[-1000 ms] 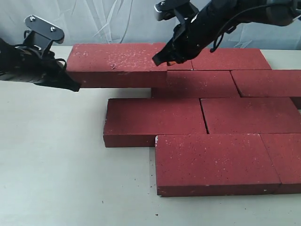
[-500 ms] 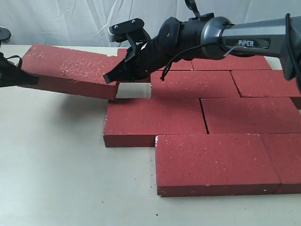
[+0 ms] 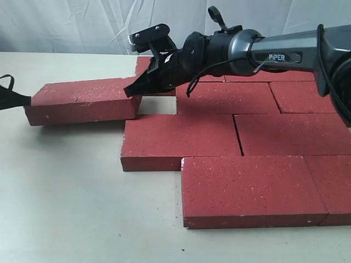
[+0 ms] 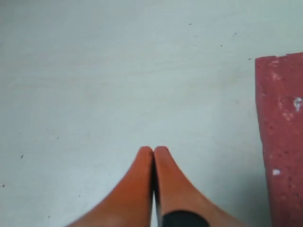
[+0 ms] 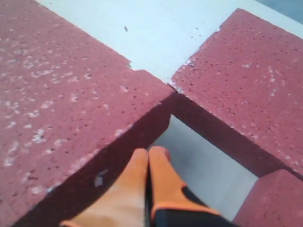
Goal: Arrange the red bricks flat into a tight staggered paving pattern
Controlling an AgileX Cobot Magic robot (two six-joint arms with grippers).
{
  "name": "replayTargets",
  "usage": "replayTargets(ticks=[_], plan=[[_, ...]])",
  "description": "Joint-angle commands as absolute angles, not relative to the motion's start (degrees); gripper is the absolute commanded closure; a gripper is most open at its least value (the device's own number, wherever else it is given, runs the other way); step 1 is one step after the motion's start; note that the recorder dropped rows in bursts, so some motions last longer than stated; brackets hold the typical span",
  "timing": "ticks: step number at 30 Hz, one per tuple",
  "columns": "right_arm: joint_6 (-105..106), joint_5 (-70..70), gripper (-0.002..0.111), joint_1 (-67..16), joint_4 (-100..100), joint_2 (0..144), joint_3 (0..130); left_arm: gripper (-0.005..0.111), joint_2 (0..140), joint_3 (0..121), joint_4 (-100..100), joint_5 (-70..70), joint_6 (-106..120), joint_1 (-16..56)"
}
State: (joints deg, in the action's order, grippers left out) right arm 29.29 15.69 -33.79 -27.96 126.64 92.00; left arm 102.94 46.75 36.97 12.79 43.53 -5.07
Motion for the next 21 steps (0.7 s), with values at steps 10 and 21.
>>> replayTargets(ticks=[10,21], plan=[[31.61,26.06,0.109,-37.0,-27.47,125.46,92.39,0.107,102.98,46.84,36.53,11.6,43.44,-5.57],[32.61,15.96,0.109,-38.92,-26.39,125.56,92.39,0.107,102.98,46.84,36.53,11.2,43.44,-5.57]])
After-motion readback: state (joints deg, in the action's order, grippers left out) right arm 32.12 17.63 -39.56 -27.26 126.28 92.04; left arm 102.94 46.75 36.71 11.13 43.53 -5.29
